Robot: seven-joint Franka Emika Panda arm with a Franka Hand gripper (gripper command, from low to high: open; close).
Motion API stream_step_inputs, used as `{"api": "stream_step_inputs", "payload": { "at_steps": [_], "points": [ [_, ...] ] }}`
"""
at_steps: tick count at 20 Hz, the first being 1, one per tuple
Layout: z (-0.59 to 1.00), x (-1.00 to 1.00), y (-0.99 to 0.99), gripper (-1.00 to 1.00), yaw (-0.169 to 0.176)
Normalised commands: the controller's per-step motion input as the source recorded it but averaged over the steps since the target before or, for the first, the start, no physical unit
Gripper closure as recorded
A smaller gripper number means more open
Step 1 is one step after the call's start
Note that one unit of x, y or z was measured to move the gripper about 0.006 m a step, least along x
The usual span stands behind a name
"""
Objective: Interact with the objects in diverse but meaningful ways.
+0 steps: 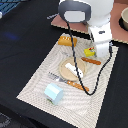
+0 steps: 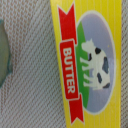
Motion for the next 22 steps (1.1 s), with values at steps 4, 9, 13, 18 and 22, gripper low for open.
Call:
{"api": "stream_step_inputs", "payload": {
  "at_steps": [4, 9, 13, 18, 22],
  "points": [
    [0.71, -0.06, -0.11, -1.00, 0.000],
    [0.93, -0.11, -0.12, -1.00, 0.000],
    [0.91, -0.19, -0.24, -1.00, 0.024],
    [0.88, -0.18, -0.37, -1.00, 0.048],
    [0.79, -0.07, -0.54, -1.00, 0.055]
  ]
}}
